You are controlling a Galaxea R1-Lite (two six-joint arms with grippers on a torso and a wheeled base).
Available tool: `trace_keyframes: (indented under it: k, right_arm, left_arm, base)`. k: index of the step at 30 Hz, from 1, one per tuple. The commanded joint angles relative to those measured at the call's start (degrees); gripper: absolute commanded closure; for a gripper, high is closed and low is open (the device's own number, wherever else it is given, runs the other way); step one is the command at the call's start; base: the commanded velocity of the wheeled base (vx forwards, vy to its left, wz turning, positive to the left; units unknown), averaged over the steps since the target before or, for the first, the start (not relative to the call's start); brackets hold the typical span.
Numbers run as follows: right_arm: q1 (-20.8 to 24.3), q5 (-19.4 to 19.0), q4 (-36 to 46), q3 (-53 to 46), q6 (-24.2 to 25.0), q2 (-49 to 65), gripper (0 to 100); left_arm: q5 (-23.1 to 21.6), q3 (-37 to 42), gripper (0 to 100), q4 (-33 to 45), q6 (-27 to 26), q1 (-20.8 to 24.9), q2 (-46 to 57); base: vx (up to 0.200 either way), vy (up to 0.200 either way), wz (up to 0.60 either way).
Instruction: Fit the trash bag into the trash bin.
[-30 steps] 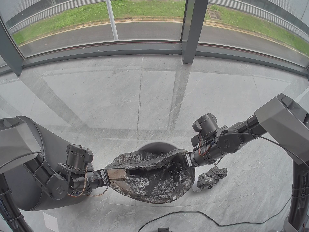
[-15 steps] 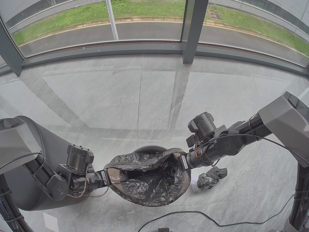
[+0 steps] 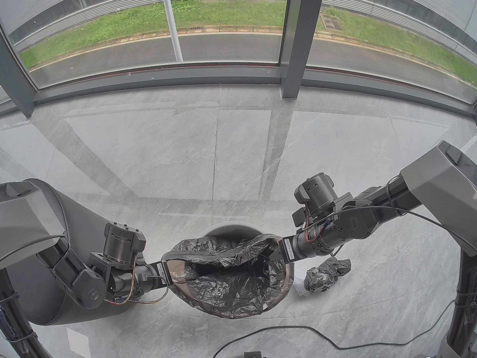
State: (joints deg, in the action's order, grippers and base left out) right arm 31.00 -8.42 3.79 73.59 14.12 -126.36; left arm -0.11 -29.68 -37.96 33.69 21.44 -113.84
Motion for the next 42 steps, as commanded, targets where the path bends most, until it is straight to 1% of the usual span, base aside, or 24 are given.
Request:
trace_keyframes:
  k: [1,11,15,16,19,20,22,24,26,27,28,31,35,42]
  right_arm:
    - [0.02,-0.01,0.08,-0.29,-0.05,1.2,0]
    - [0.2,-0.1,-0.1,-1.26,0.03,5.68,0]
    - [1.34,0.34,-0.45,-0.47,-0.67,7.62,0]
    - [3.72,0.87,-1.33,1.2,-1.11,7.53,0]
    - [5.74,2.54,-2.03,6.39,-1.64,4.36,0]
    - [5.83,2.54,-2.12,7.0,-1.64,3.84,0]
    - [5.83,2.01,-3.79,12.45,-1.46,0.41,0]
    - [5.83,1.57,-4.14,14.91,-1.46,-1.61,0]
    - [6.09,1.3,-4.23,18.16,-2.25,-4.69,0]
    - [6.18,1.3,-4.23,18.69,-2.6,-5.13,0]
    - [6.44,1.22,-4.32,19.75,-4.01,-6.01,0]
    - [7.23,1.04,-4.41,21.94,-6.38,-7.5,0]
    - [8.9,0.51,-4.23,23.79,-6.56,-9.35,0]
    - [11.98,0.69,-3.97,21.94,-6.29,-9.79,0]
  left_arm:
    - [0.02,0.06,100,-0.01,0.06,0.0,0.11]
    - [-0.07,0.24,100,-0.01,0.06,0.0,-0.07]
    - [-0.07,-0.02,100,-0.01,0.06,0.0,-0.16]
    - [-0.07,-0.29,100,-0.1,0.06,0.0,-0.16]
    - [-0.15,-0.55,100,-1.24,0.06,0.0,-0.16]
    - [-0.15,-0.55,100,-1.41,0.06,0.0,-0.16]
    - [-0.15,-0.46,100,-3.35,0.14,0.09,-0.16]
    - [-0.15,-0.29,100,-4.14,0.23,0.35,0.11]
    - [-0.15,0.42,100,-6.16,0.32,0.88,0.9]
    - [-0.15,0.59,100,-6.77,0.32,0.97,1.16]
    - [-0.24,1.21,100,-8.18,0.14,1.23,1.78]
    - [-1.56,1.56,100,-10.73,0.06,1.41,1.95]
    - [-2.0,1.47,100,-11.17,0.14,1.5,1.34]
    - [-2.09,1.38,100,-11.26,0.32,1.32,1.07]
  base:
    - [0.0,0.0,0.0]
    - [0.0,0.0,0.0]
    - [0.0,0.0,0.0]
    - [0.0,0.0,0.0]
    - [0.0,0.0,0.0]
    - [0.0,0.0,0.0]
    - [0.0,0.0,0.0]
    - [0.0,0.0,0.0]
    - [0.0,0.0,0.0]
    - [0.0,0.0,0.0]
    - [0.0,0.0,0.0]
    - [0.0,0.0,0.0]
    - [0.0,0.0,0.0]
    - [0.0,0.0,0.0]
